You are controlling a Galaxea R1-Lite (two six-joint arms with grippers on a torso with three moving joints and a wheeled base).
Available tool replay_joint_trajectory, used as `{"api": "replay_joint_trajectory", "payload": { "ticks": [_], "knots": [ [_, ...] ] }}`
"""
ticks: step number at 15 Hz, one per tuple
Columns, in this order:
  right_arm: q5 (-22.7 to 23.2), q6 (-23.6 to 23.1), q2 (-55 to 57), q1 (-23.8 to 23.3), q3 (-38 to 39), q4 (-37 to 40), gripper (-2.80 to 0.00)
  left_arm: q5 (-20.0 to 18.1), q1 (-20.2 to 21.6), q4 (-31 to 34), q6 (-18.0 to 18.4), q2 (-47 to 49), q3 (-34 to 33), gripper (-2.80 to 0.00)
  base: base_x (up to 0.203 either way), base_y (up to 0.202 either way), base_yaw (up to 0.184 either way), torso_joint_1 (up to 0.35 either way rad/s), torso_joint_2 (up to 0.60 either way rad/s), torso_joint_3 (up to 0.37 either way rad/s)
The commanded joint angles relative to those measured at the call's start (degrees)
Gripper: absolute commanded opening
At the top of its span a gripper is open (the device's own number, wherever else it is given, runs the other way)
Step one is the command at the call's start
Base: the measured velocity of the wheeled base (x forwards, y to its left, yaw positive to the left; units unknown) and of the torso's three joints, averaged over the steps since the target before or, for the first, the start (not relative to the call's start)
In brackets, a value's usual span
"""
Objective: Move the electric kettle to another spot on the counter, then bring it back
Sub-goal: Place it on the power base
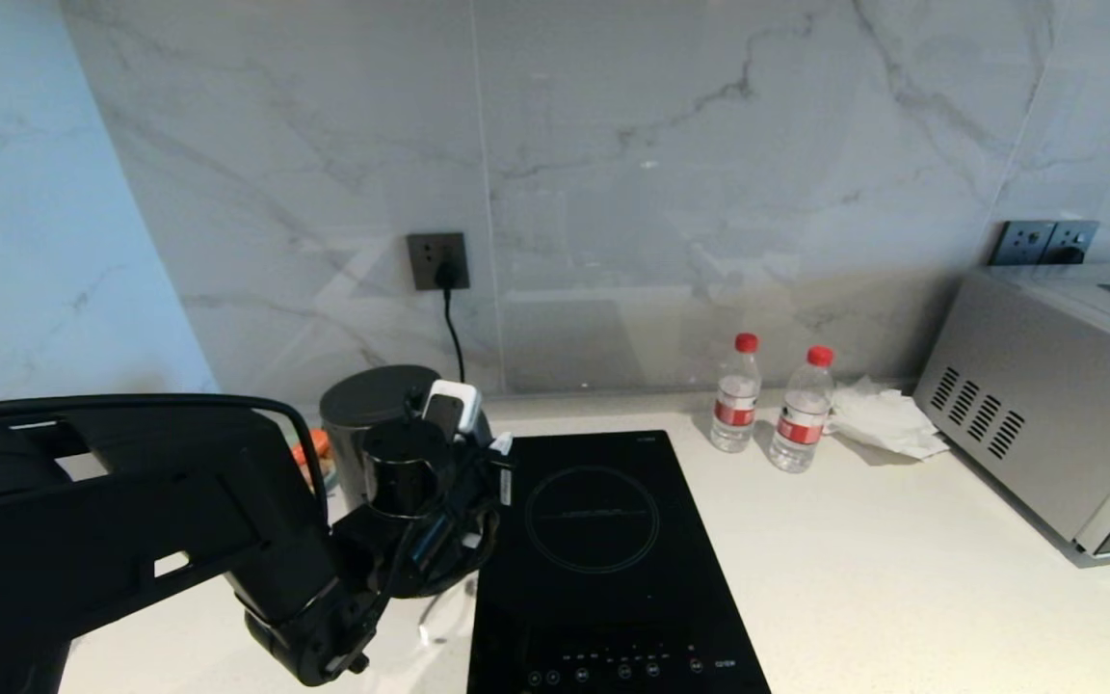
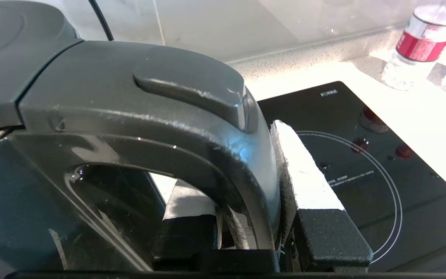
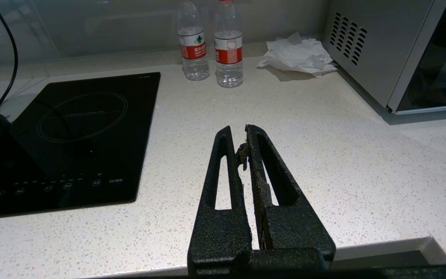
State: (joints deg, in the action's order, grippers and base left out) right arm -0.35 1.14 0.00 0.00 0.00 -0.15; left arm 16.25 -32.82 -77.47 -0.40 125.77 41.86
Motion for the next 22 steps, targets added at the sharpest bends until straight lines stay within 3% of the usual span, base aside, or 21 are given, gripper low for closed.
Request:
{"api": "replay_joint_trajectory", "payload": {
  "ticks": [1,6,9,22],
  "knots": [
    [0.0,0.0,0.0,0.0,0.0,0.0,-2.8,0.1,-0.3,-0.7,-0.1,1.7,0.0,-2.8,0.0,0.0,0.0,0.0,0.0,0.0],
    [0.0,0.0,0.0,0.0,0.0,0.0,-2.8,0.3,-1.4,-0.7,-0.2,2.8,0.4,-2.8,0.0,0.0,0.0,0.0,0.0,0.0],
    [0.0,0.0,0.0,0.0,0.0,0.0,-2.8,3.7,-2.9,-0.8,-0.3,2.4,0.2,-2.8,0.0,0.0,0.0,0.0,0.0,0.0],
    [0.0,0.0,0.0,0.0,0.0,0.0,-2.8,3.7,-3.6,-0.5,-0.3,2.7,0.6,-2.8,0.0,0.0,0.0,0.0,0.0,0.0]
  ]
}}
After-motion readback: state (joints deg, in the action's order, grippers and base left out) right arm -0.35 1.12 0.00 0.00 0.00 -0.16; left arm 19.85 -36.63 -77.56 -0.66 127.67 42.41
